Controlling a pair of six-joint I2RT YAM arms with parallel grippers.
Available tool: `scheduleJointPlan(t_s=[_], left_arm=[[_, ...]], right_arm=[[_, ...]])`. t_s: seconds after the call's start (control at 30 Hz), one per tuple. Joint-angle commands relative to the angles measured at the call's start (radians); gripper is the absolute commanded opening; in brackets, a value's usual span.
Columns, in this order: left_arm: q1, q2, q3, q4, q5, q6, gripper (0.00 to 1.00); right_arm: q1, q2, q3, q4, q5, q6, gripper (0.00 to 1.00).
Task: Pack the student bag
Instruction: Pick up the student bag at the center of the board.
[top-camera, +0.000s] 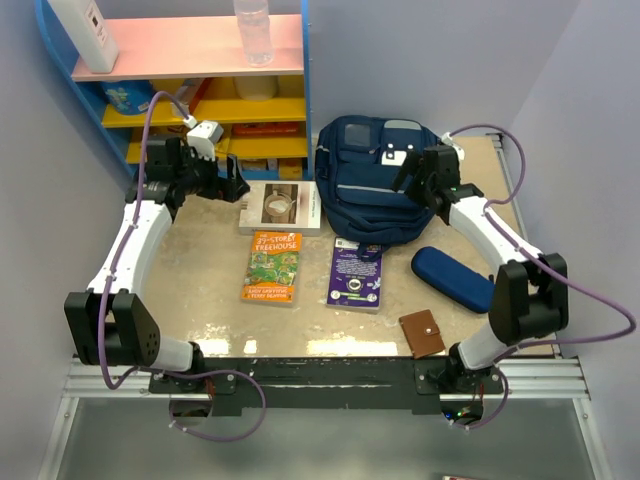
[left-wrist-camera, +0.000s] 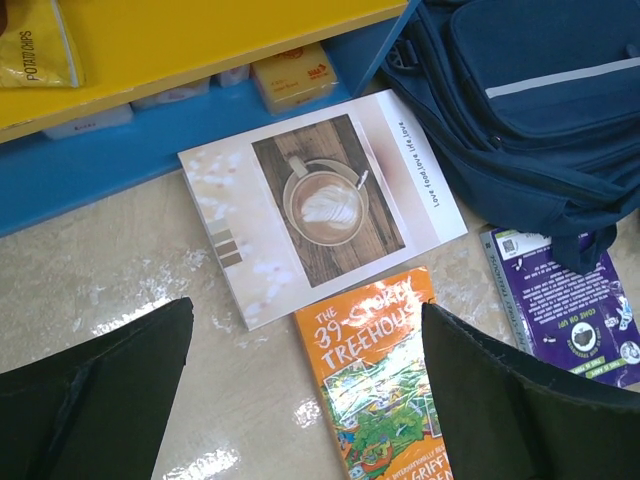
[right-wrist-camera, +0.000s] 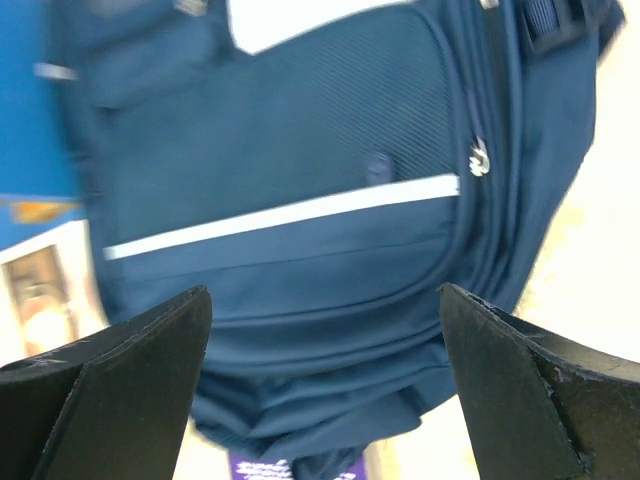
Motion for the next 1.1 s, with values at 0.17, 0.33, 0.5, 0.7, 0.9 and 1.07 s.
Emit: scheduleJointPlan(t_s=[0.17, 0.33, 0.5, 0.7, 0.9, 1.07], left_arm=[[0.007, -0.011, 0.021, -0.021, 0.041, 0.002, 1.0], [0.007, -0.013, 0.002, -0.019, 0.028, 0.004, 1.0], [0.007, -0.014, -0.005, -0.017, 0.028, 0.036, 1.0], [0.007, -0.014, -0.019, -0.011, 0.027, 0.041, 1.0], [0.007, -0.019, -0.041, -0.008, 0.028, 0.047, 1.0], [0.007, -0.019, -0.041, -0.011, 0.03, 0.05, 1.0]], right_arm=[[-0.01, 0.054, -0.03, 0.045, 0.027, 0.075, 0.98], [-0.01, 0.113, -0.032, 0.042, 0.017, 0.138, 0.95], [-0.012, 0.147, -0.053, 0.075, 0.026, 0.213, 0.92], [-0.01, 0.147, -0.093, 0.144, 0.11, 0.271, 0.79], [-0.01, 0.135, -0.118, 0.178, 0.118, 0.293, 0.52], [-0.009, 0.123, -0.112, 0.184, 0.116, 0.293, 0.07]])
